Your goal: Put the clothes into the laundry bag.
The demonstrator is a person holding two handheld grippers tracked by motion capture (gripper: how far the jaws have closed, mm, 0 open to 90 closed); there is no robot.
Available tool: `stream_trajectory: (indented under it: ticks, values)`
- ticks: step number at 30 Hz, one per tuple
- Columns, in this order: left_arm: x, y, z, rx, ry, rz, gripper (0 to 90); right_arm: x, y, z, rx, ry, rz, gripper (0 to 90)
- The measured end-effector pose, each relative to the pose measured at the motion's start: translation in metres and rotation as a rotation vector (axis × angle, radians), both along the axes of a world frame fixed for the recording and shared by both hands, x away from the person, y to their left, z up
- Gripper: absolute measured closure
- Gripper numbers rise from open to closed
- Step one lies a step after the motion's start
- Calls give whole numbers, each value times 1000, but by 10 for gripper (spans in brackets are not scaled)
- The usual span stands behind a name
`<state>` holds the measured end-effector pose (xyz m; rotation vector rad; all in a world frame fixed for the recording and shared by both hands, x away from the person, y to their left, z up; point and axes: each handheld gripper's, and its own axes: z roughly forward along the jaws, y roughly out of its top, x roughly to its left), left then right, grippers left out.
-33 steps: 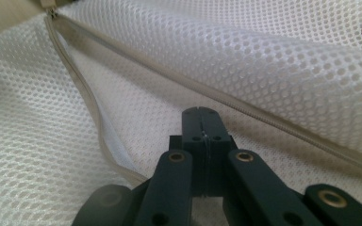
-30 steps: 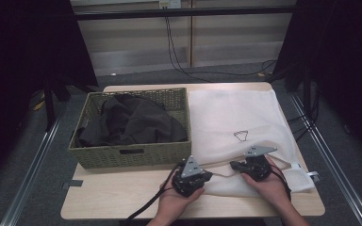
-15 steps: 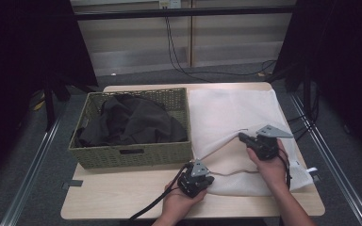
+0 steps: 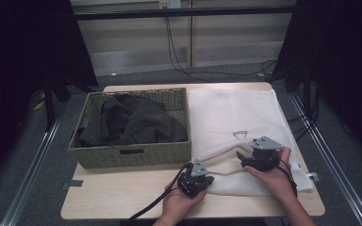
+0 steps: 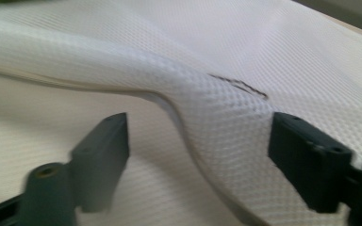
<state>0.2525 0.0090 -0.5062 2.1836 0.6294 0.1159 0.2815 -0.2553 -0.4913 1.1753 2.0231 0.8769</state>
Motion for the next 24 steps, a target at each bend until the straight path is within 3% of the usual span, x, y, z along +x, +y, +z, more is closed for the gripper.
stream_trajectory:
  ticks: [1, 2, 4, 5, 6, 8, 10, 11, 12, 13, 14, 15, 16, 17, 20, 21, 22, 23, 24]
  values:
    - [0, 0, 0, 0, 0, 0, 900, 0, 0, 0, 0, 0, 0, 176]
    - [0, 0, 0, -1, 0, 0, 900, 10, 4, -7, -44, 37, -45, 166]
    - [0, 0, 0, -1, 0, 0, 900, 12, 5, -9, -59, 50, -65, 162]
    - [0, 0, 0, -1, -1, 0, 900, 21, 10, -15, -130, 66, -149, 154]
    - [0, 0, 0, -1, -1, 0, 900, 21, 10, -15, -130, 66, -149, 154]
    - [0, 0, 0, 0, 0, 0, 900, 27, 12, -16, -124, 51, -233, 144]
    - [0, 0, 0, -1, 0, 1, 900, 27, 11, -11, -86, -24, -274, 170]
    - [0, 0, 0, -1, 0, 1, 900, 27, 11, -11, -86, -24, -274, 170]
    - [0, 0, 0, 0, 1, 1, 900, 24, 9, -5, -34, -66, -276, 193]
    - [0, 0, 0, -2, 1, 0, 900, 14, 5, 11, 51, -137, -233, 287]
    - [0, 0, 0, -2, 1, 0, 900, 14, 5, 11, 51, -137, -233, 287]
    - [1, 0, 0, -1, 5, 0, 900, 10, 3, 17, 84, -151, -206, 311]
    - [1, 0, 0, -8, 10, 4, 900, 2, 1, 24, 114, -149, -159, 334]
    - [2, 1, 0, -1, 10, 6, 900, -12, -1, 31, 134, -149, -89, 434]
    - [2, 1, 0, -6, 10, 8, 900, -25, -4, 32, 113, -160, -27, 566]
    - [2, 1, 0, -4, 10, 6, 900, -37, -14, 34, 178, -164, 17, 692]
    - [2, 1, 0, -6, 11, 7, 900, -37, -14, 34, 178, -164, 17, 692]
    - [2, 1, 0, -12, 20, 13, 900, -42, -23, 34, 267, -129, 46, 756]
    - [3, 2, 0, -11, 21, 10, 900, -43, -25, 33, 277, -123, 52, 753]
